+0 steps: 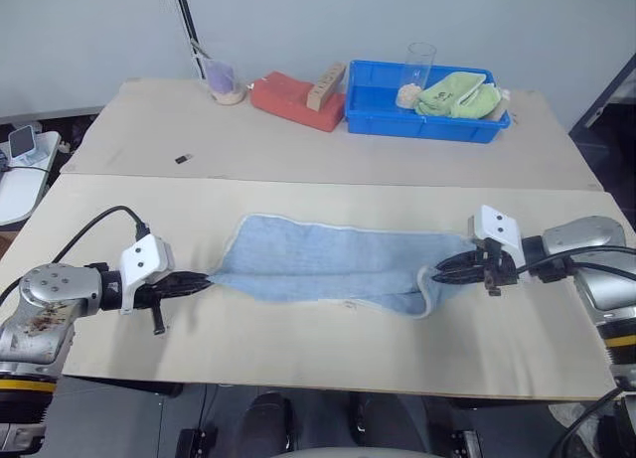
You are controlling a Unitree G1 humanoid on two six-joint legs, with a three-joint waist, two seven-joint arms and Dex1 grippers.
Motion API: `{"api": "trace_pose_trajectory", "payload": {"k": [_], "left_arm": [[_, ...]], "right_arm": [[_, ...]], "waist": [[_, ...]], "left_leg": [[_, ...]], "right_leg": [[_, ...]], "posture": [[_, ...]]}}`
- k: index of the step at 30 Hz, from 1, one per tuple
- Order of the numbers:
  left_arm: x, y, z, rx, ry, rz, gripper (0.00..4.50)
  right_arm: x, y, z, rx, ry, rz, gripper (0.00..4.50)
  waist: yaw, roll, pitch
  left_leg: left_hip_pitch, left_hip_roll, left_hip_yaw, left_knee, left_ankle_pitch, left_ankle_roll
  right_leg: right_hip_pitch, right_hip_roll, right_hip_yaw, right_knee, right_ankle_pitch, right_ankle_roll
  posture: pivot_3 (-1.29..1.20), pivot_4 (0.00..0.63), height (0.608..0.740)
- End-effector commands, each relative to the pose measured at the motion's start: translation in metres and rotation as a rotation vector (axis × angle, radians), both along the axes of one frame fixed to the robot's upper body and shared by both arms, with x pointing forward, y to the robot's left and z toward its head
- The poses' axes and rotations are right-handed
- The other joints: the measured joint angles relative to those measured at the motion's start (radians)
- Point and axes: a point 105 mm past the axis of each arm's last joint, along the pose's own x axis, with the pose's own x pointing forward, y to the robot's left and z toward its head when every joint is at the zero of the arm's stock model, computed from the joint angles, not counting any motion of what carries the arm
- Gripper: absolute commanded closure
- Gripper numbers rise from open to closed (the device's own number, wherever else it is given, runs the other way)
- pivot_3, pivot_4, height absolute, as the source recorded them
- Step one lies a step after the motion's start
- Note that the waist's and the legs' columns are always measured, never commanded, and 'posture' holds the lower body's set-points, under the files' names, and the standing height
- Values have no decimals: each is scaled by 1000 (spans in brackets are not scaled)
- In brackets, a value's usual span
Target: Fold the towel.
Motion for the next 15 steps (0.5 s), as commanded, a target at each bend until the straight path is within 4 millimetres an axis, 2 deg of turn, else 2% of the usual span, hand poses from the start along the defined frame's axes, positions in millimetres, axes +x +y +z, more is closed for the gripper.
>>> {"api": "trace_pose_trajectory", "payload": {"k": [1,3,10,15], "left_arm": [[-1,-3,4,13,-26,-13,4500],[-3,-4,3,14,-25,-14,4500],[-6,-5,-3,16,-23,-20,4500],[-7,-5,-5,18,-24,-23,4500]], "right_arm": [[2,0,16,-49,-106,53,1794],[6,4,19,-63,-124,82,1093],[16,15,14,-98,-38,156,1093],[19,9,3,-153,30,196,1093]], "waist": [[0,0,0],[-1,0,0],[-2,0,0],[4,0,0]], "left_leg": [[0,0,0,0,0,0],[0,0,0,0,0,0],[1,0,0,0,0,0],[0,0,0,0,0,0]], "right_leg": [[0,0,0,0,0,0],[0,0,0,0,0,0],[0,0,0,0,0,-2],[0,0,0,0,1,-3]], "posture": [[0,150,675],[0,150,675],[0,150,675],[0,150,675]]}}
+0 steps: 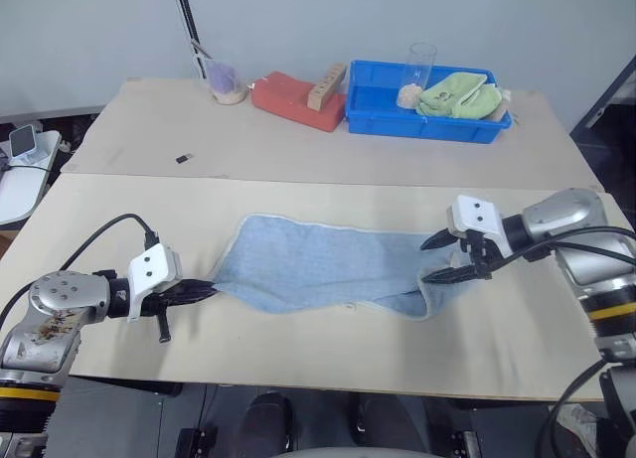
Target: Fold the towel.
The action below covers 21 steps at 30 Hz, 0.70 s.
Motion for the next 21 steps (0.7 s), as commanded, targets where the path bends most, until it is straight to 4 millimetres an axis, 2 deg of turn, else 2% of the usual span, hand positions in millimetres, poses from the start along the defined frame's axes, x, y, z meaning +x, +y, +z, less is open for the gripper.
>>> {"api": "trace_pose_trajectory", "payload": {"k": [1,4,7,8,14,15,21], "left_arm": [[0,-1,4,8,-34,-12,4500],[0,-1,4,8,-36,-10,4500],[0,-2,4,7,-38,-7,4500],[0,-2,4,6,-38,-7,4500],[1,-3,4,6,-40,-7,4500],[1,-4,4,5,-40,-8,4500],[2,-3,6,-1,-44,3,4500]], "right_arm": [[2,-3,5,-21,5,39,1093],[1,-1,7,-14,18,66,1093],[0,1,6,-7,32,82,1888],[-1,1,4,-8,39,86,2331],[-6,2,0,-3,51,95,4256],[-6,2,0,0,50,97,4442],[-11,-2,16,33,18,84,4442]], "waist": [[1,0,0],[-1,0,0],[-3,0,0],[-3,0,0],[-3,0,0],[-3,0,0],[-3,0,0]], "left_leg": [[0,0,0,0,0,0],[0,0,0,0,0,0],[0,0,0,0,0,0],[0,0,0,0,0,0],[0,0,0,0,0,0],[0,0,0,0,0,0],[0,0,0,0,0,0]], "right_leg": [[0,0,0,0,0,0],[0,0,0,0,0,0],[0,0,0,0,0,0],[0,0,0,0,0,0],[0,0,0,1,0,0],[0,0,0,1,0,0],[0,0,0,1,0,0]], "posture": [[0,150,675],[0,150,675],[0,150,675],[0,150,675],[0,150,675],[0,150,675],[0,150,675]]}}
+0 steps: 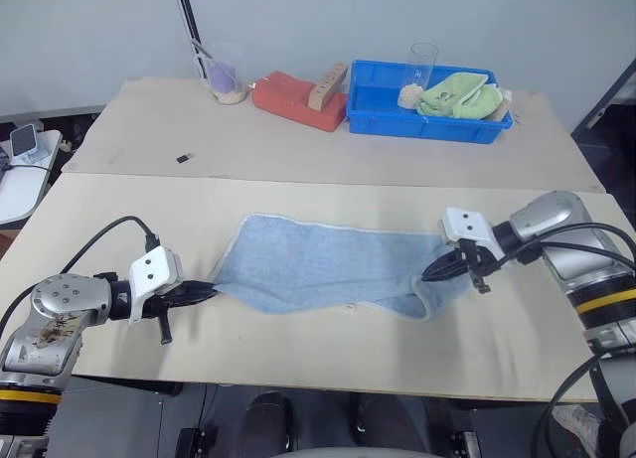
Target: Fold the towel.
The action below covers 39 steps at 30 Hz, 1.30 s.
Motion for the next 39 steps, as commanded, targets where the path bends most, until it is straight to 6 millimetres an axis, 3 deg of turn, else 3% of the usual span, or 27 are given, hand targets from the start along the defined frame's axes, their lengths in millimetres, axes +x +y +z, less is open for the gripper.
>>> {"api": "trace_pose_trajectory", "payload": {"k": [1,8,12,16,21,25,32,35,39], "left_arm": [[3,0,10,-5,-41,4,4500],[6,17,21,-40,-55,92,4500],[8,19,35,-126,-31,128,4500],[17,10,56,-229,3,131,4500],[70,-9,107,-391,-148,199,4500],[106,-19,156,-522,-255,244,4500],[125,-9,216,-561,-363,231,4500],[117,1,210,-507,-321,199,4500],[91,3,155,-362,-145,115,4500]], "right_arm": [[-5,-7,26,44,-37,-2,4442],[-9,-37,62,110,-102,-167,4442],[-14,-54,73,163,-114,-283,4442],[0,-50,90,329,-189,-403,4442],[42,-46,131,572,-356,-560,4442],[66,-47,170,700,-499,-631,4442],[72,-61,227,826,-643,-653,4442],[57,-68,230,800,-625,-612,4442],[29,-68,181,594,-501,-515,4442]], "waist": [[1,0,0],[2,0,0],[2,0,0],[1,0,0],[-1,-2,1],[-1,-2,1],[-6,-2,1],[-5,-2,1],[-3,0,0]], "left_leg": [[0,0,0,0,0,0],[0,0,0,0,0,0],[0,0,0,0,0,0],[0,1,0,0,0,0],[1,-1,-1,1,2,-4],[0,-2,-2,1,3,-4],[-10,-2,-3,-1,2,-3],[-17,-2,-3,-1,3,-3],[-17,-1,-3,-2,0,0]], "right_leg": [[0,0,0,0,0,0],[0,0,0,0,0,0],[0,0,0,0,-1,1],[0,0,0,0,-2,2],[1,1,0,1,-3,5],[1,1,1,2,1,0],[-5,0,-1,-1,2,1],[-12,0,-1,2,2,1],[-12,-1,-2,2,1,3]], "posture": [[0,150,675],[0,150,675],[0,150,675],[0,150,675],[0,150,675],[0,150,675],[0,150,675],[0,150,675],[0,150,675]]}}
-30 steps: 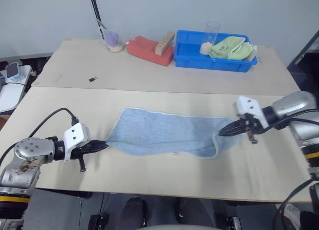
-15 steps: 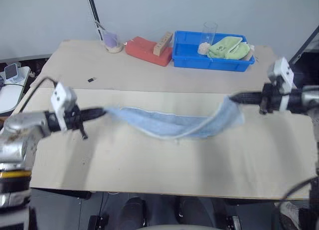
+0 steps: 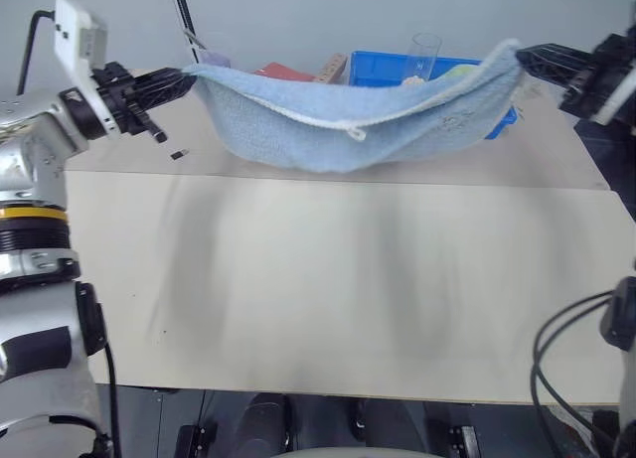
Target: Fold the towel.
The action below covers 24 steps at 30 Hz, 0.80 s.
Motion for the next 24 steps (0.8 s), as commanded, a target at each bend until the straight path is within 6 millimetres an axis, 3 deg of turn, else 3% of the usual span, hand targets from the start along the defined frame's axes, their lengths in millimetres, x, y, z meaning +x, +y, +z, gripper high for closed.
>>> {"api": "trace_pose_trajectory", "payload": {"k": [1,6,10,12,17,24], "left_arm": [[-26,-5,-47,139,128,-117,4500],[-74,-3,-128,365,331,-232,4500],[-100,5,-159,449,424,-270,4500],[-107,9,-166,479,448,-278,4500],[-113,24,-171,519,467,-254,4500],[-94,23,-152,402,472,-207,4500]], "right_arm": [[-30,8,-34,-168,87,113,4442],[-71,14,-104,-352,288,222,4442],[-102,21,-140,-411,418,305,4442],[-113,23,-149,-418,471,332,4442],[-140,14,-164,-459,613,360,4442],[-108,-2,-149,-271,560,159,4442]], "waist": [[0,1,0],[2,0,0],[4,-1,1],[9,-1,1],[22,0,1],[24,-2,2]], "left_leg": [[0,0,0,0,-1,1],[-3,1,0,6,-1,1],[3,1,0,8,-1,1],[4,1,1,9,0,0],[18,2,1,7,0,0],[19,2,2,7,0,0]], "right_leg": [[0,0,0,0,0,1],[-1,-2,1,1,-1,2],[2,-2,2,1,-1,1],[2,-1,3,1,-5,7],[14,1,2,2,-8,4],[14,1,2,2,-9,3]], "posture": [[0,150,675],[0,150,675],[0,150,675],[0,150,675],[0,150,675],[0,150,675]]}}
